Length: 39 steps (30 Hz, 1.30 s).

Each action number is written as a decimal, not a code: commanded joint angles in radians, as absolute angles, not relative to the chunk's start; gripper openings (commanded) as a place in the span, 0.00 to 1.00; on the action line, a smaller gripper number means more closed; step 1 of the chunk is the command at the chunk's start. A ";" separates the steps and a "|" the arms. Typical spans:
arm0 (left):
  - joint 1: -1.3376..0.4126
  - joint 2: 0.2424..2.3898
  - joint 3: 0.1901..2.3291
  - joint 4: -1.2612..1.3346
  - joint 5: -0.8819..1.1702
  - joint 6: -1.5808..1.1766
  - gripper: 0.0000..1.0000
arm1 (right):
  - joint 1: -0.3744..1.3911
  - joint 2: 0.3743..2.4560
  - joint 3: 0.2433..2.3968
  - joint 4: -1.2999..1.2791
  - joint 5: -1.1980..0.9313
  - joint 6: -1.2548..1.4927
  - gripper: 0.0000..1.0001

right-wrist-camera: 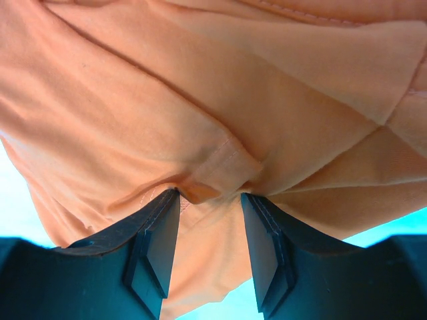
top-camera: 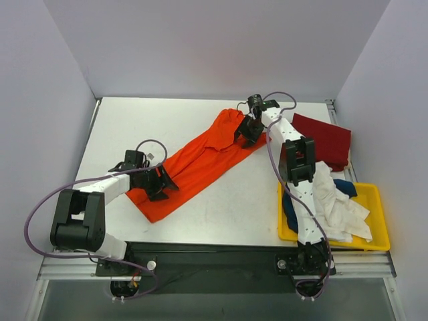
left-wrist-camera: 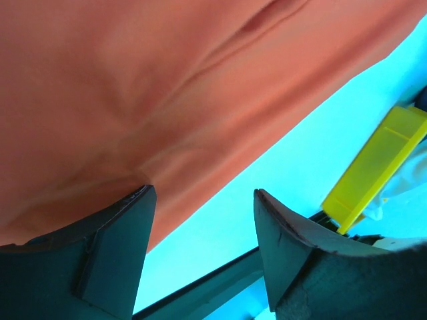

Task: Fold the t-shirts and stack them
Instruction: Rotate the tshirt 60 degrees

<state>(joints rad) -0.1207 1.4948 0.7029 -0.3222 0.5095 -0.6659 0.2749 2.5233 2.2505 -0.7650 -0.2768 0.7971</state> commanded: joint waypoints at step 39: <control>-0.106 1.348 0.638 -0.423 0.236 -0.446 0.76 | 0.370 2.289 1.879 -0.676 -0.238 0.741 0.44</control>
